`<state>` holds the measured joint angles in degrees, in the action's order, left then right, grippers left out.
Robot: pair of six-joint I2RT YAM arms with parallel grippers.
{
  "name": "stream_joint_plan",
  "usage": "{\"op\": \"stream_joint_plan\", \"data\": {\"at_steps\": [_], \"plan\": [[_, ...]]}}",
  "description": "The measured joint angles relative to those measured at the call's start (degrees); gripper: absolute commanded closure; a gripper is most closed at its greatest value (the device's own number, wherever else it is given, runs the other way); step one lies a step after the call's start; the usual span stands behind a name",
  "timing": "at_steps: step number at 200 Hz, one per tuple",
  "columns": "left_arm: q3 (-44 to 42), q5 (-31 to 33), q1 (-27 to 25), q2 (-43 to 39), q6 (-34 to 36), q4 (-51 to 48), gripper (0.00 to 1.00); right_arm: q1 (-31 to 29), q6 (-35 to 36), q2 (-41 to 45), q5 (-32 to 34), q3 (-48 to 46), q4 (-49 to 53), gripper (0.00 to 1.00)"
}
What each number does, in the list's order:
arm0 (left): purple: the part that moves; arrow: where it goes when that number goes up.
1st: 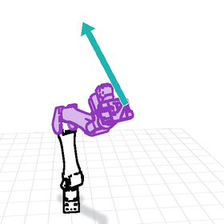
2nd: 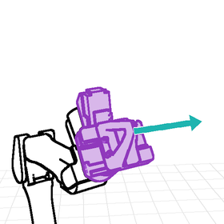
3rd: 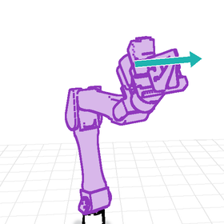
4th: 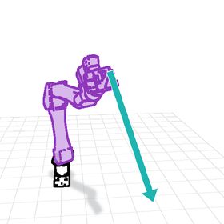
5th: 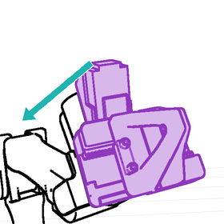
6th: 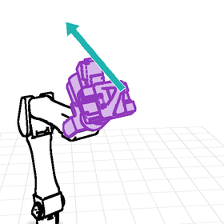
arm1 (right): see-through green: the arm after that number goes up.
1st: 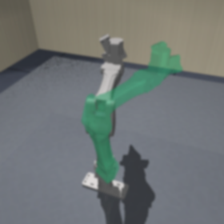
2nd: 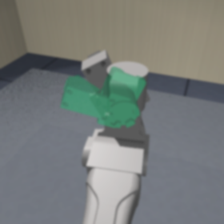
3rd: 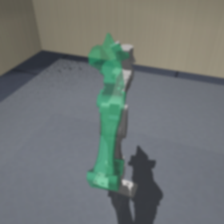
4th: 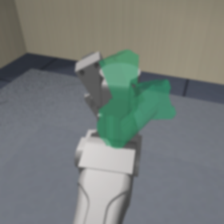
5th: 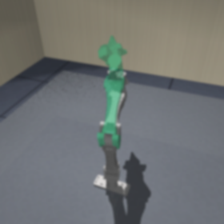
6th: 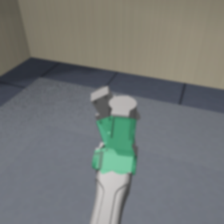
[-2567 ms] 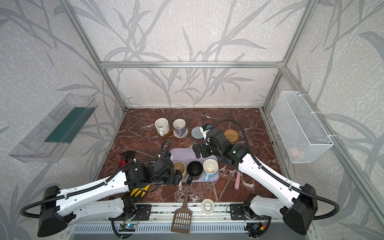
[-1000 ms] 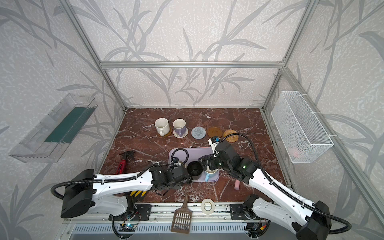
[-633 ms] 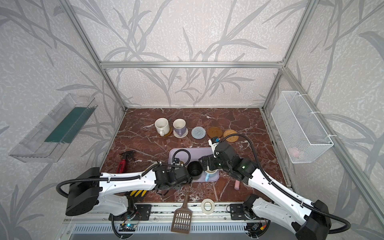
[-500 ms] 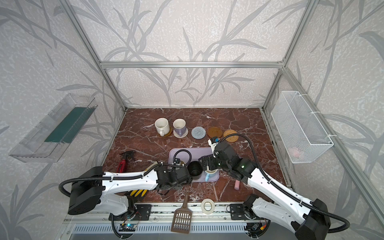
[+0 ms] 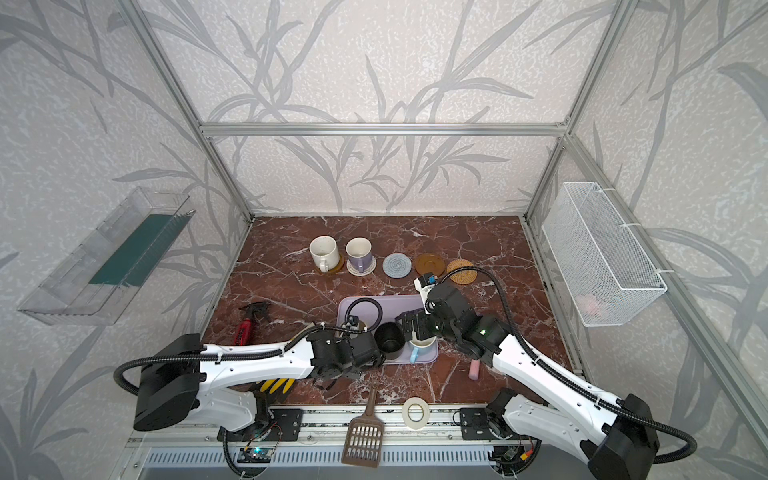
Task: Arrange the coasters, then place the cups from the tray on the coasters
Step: 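Close the left gripper on the beige glazed mug rim in the tray, then lift the beige mug toward the blue knit coaster while the right arm moves away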
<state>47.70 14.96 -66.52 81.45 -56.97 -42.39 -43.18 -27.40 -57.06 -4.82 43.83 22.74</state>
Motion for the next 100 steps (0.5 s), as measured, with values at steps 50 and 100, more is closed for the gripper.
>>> {"op": "stream_joint_plan", "data": {"at_steps": [50, 100], "plan": [[1.40, 1.62, 0.87, -5.88, 0.98, -1.18, 1.00, 0.00, 0.00, 0.00, -1.44, -0.63, -1.73, 0.00], [5.84, 3.10, 3.23, -8.48, 4.22, -4.39, 1.00, 0.00, -0.33, 0.92, -3.82, -1.90, -4.61, 0.00]]}}
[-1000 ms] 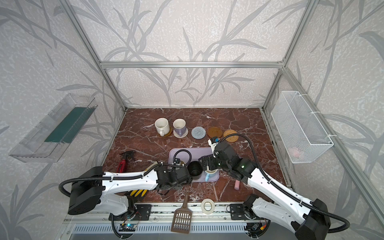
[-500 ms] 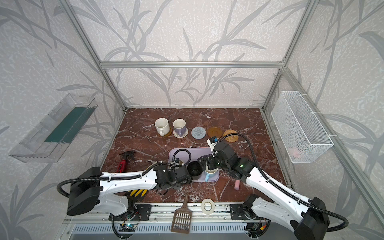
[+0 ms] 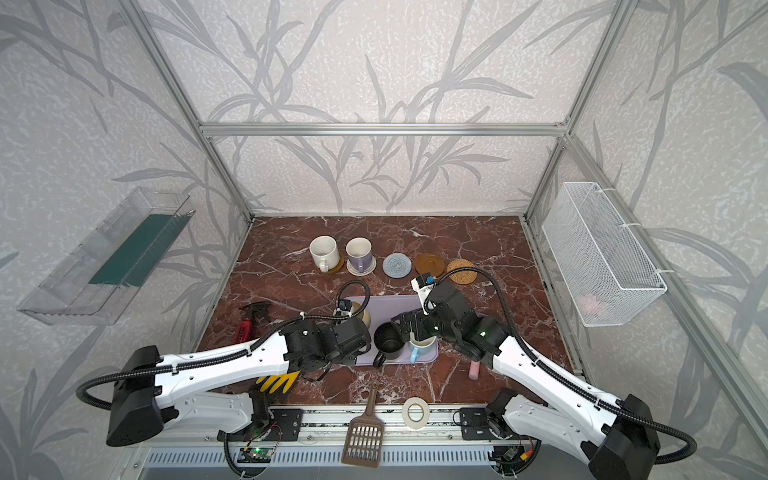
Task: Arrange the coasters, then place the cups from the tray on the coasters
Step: 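Lift the beige mug toward the blue knit coaster while the right arm moves away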
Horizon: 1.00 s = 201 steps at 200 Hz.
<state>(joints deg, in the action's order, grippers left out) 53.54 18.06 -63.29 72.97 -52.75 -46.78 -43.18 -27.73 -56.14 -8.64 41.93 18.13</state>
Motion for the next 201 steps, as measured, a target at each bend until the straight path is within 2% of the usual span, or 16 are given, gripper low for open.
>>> {"op": "stream_joint_plan", "data": {"at_steps": [56, 125, 156, 201], "plan": [[7.04, -0.17, 5.53, -0.35, 6.64, -0.15, 1.00, 0.00, -2.49, 1.33, -0.83, -1.64, -4.76, 0.01], [16.28, -1.05, 9.79, 5.09, 13.73, 0.24, 1.00, 0.83, -2.69, 1.20, 2.99, -0.50, -2.95, 0.01], [19.91, -1.81, 10.95, 9.35, 15.67, 0.66, 1.00, 4.85, -3.19, 0.50, 3.63, 1.46, -1.90, 0.01], [25.59, -3.54, 12.52, 15.98, 17.31, 3.15, 1.00, 12.02, -4.20, -0.74, 1.03, 3.26, -0.44, 0.01]]}}
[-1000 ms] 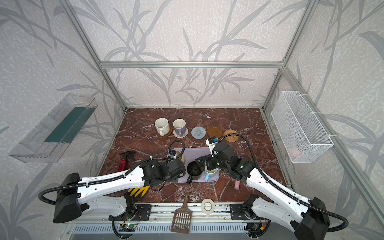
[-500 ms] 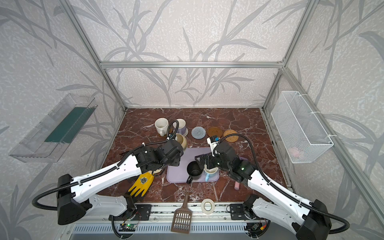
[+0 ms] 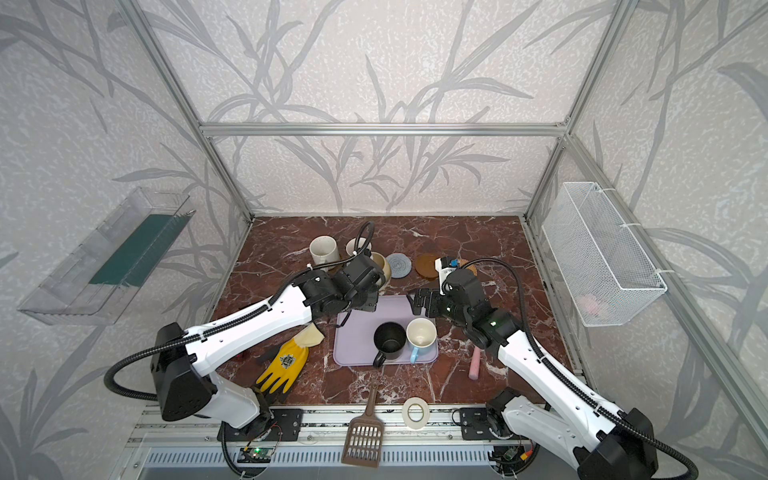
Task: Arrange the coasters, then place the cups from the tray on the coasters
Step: 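Lift the beige mug toward the blue knit coaster while the right arm moves away, then lower the beige glazed mug onto the blue knit coaster with the left gripper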
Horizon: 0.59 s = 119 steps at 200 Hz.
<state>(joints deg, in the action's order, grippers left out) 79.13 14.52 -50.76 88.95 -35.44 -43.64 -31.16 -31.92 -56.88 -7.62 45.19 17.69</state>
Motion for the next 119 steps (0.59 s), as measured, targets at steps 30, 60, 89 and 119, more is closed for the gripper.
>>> {"op": "stream_joint_plan", "data": {"at_steps": [30, 60, 89, 119], "plan": [[3.04, -1.22, 1.38, 3.82, 0.70, 1.44, 1.00, 2.45, -0.02, -0.42, -1.99, 0.98, 0.59, 0.01], [5.97, -1.73, 2.78, 8.00, 1.03, 2.19, 1.00, 4.35, -0.07, -0.61, -3.82, 1.01, 0.63, 0.01], [8.74, -2.19, 3.89, 11.65, 1.09, 2.51, 1.00, 5.88, 0.00, -1.55, -6.01, 1.05, 0.57, 0.01], [12.26, -2.10, 4.59, 15.78, 1.27, 2.82, 1.00, 8.07, -0.02, -3.02, -8.46, 1.05, 0.20, 0.01]]}}
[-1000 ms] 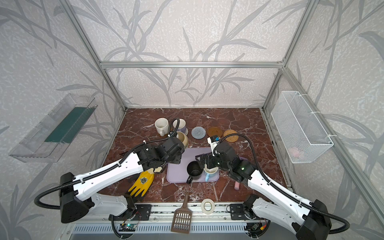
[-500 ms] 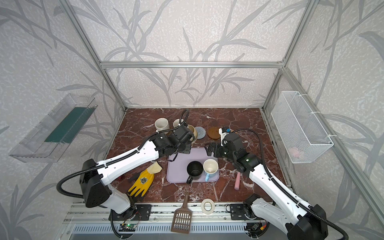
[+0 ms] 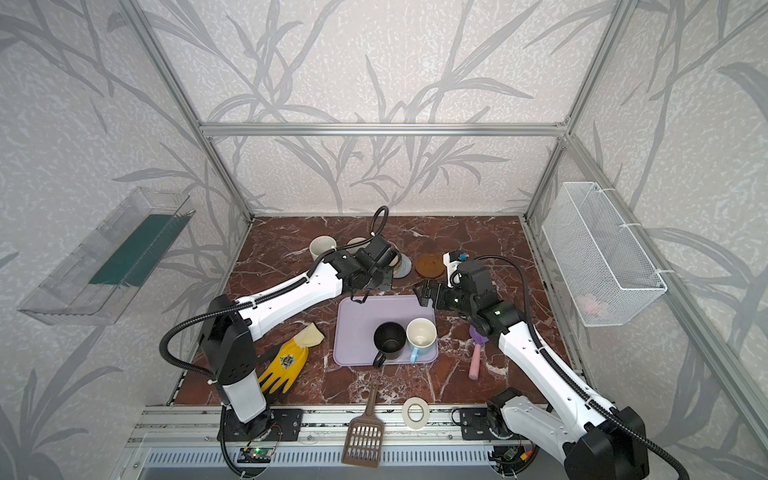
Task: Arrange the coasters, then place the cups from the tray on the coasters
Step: 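Lower the beige glazed mug onto the blue knit coaster with the left gripper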
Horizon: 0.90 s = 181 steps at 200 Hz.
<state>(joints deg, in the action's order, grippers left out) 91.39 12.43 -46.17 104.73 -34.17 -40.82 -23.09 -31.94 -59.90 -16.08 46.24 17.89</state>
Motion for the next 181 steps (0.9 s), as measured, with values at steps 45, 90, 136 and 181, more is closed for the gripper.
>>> {"op": "stream_joint_plan", "data": {"at_steps": [45, 90, 136, 181], "plan": [[5.90, 2.05, 0.17, 7.43, -0.28, 0.81, 1.00, 2.73, 0.24, -3.04, -2.54, 0.17, -0.81, 0.01], [12.52, 4.66, 0.17, 15.72, -0.90, 1.05, 1.00, 6.16, 1.42, -6.21, -5.07, 1.70, -0.94, 0.01], [17.16, 5.81, 0.59, 21.62, -1.81, 1.31, 1.00, 8.57, 3.41, -7.34, -6.21, 1.77, -0.85, 0.01], [19.19, 6.38, 1.20, 24.79, -2.03, 2.01, 1.00, 9.20, 4.83, -9.99, -7.41, 1.81, -0.90, 0.01]]}}
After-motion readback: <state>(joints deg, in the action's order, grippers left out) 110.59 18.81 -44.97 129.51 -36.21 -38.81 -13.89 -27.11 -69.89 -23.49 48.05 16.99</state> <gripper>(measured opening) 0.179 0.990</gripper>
